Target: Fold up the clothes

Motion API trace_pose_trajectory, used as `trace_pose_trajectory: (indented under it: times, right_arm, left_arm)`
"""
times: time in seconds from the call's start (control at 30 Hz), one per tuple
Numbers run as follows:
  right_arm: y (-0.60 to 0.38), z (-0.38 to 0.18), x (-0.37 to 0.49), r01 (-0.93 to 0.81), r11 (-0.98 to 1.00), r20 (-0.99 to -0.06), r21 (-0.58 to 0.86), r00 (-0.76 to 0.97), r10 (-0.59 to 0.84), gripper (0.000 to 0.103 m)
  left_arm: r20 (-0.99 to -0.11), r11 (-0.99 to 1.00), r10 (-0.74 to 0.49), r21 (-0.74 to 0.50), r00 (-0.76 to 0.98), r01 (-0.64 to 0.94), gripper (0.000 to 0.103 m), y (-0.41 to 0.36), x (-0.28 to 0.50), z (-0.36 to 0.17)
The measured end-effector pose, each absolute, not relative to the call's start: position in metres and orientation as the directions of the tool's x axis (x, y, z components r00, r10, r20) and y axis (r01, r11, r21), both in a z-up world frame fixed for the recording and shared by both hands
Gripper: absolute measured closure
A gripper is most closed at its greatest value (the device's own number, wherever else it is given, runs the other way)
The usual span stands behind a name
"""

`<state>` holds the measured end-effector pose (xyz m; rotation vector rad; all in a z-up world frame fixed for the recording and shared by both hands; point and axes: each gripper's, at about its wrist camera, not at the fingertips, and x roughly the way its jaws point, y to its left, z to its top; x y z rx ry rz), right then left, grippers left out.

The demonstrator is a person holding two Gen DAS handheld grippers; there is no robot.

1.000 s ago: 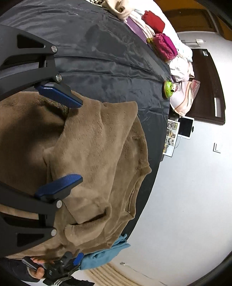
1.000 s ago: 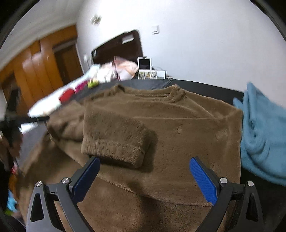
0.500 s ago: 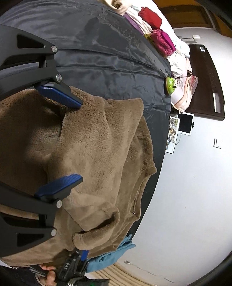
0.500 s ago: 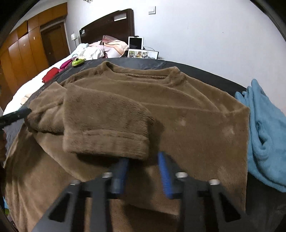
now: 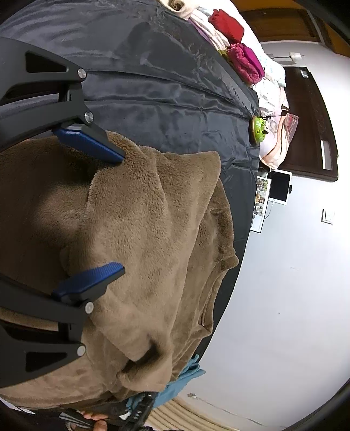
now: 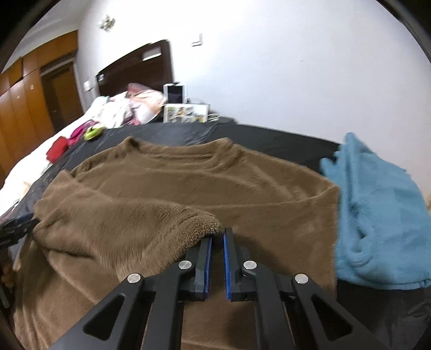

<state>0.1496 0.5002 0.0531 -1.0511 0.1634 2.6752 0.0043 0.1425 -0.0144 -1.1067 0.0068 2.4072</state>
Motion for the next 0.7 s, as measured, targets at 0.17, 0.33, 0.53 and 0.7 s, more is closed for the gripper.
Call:
trace_pose_trajectory:
  times: [0.17, 0.33, 0.53, 0.7]
  right_arm:
    - [0.528, 0.067, 0.148, -0.34, -0.938, -0.658, 0.067, -0.721, 0.215, 0.094]
    - [0.551, 0.054, 0.155, -0.309, -0.909, -0.708, 0.28, -0.706, 0.022, 0.075]
    - [0.559, 0.03, 0.166, -0.289, -0.809, -0.67, 0.511, -0.724, -0.165, 0.012]
    - [0.538, 0.021, 0.146, -0.285, -0.853, -0.723, 0.438, -0.676, -0.145, 0.012]
  left_arm:
    - [-0.709, -0.874, 0.445, -0.209, -0.547, -0.439, 0.021, 0.142, 0.003, -0.016]
    - [-0.704, -0.868, 0.463, -0.236, -0.539, -0.437, 0.02, 0.141, 0.001, -0.018]
    - [-0.705, -0.864, 0.477, -0.264, -0.525, -0.429, 0.02, 0.137, 0.0, -0.014]
    - [-0.692, -0.86, 0.499, -0.319, -0.522, -0.399, 0.02, 0.115, -0.008, 0.007]
